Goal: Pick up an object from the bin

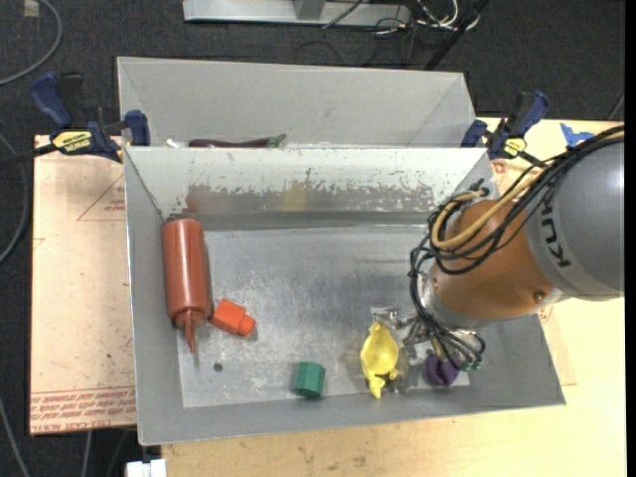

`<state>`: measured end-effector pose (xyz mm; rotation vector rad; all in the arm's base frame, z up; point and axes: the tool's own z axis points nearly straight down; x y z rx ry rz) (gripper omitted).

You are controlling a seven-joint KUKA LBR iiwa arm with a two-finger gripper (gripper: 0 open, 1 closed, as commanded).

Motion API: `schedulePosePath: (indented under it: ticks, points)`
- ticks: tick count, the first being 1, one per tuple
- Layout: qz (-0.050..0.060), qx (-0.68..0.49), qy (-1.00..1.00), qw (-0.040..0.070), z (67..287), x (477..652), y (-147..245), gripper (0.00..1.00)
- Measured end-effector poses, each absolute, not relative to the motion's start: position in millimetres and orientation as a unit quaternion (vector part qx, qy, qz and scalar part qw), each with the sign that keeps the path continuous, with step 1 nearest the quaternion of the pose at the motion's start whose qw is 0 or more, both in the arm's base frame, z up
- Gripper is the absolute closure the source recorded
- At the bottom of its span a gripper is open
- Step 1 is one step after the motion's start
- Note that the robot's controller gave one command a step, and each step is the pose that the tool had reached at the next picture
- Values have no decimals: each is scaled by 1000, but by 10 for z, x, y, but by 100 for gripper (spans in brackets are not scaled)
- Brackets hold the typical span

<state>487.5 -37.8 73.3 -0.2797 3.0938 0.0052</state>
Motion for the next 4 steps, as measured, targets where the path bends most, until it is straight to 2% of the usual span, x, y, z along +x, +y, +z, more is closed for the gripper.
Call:
schedulePosePath:
  ticks: [1, 2, 3, 4]
  points:
    - [1, -86, 996, 22, 2347, 5016, -414, 100]
    - [2, -85, 996, 19, 2329, 5004, -414, 100]
    - [1, -78, 997, 24, 1878, 5061, -394, 100]
    - [3, -78, 997, 16, 1590, 5023, -343, 100]
